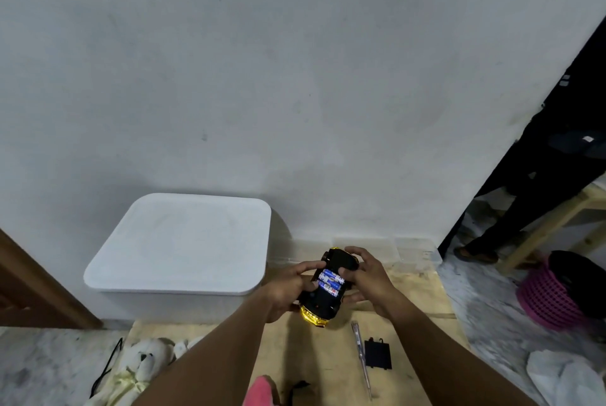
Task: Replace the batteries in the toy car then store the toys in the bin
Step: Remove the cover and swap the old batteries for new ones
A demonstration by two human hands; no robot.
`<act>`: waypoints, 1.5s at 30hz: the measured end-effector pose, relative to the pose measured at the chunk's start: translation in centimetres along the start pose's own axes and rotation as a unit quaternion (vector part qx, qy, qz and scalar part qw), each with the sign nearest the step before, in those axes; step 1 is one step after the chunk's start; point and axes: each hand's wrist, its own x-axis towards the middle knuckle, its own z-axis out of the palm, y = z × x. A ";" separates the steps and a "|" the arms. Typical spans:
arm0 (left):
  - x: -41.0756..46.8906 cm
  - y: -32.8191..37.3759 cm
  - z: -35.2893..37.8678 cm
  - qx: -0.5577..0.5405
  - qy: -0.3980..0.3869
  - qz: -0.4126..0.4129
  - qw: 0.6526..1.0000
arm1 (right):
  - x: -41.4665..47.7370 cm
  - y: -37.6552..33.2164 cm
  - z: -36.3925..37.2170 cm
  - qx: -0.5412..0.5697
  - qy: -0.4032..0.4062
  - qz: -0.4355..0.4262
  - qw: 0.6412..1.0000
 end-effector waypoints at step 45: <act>1.4 -0.4 1.9 -0.067 0.049 0.051 0.995 | -0.8 -0.3 2.5 -0.237 0.144 -0.007 0.961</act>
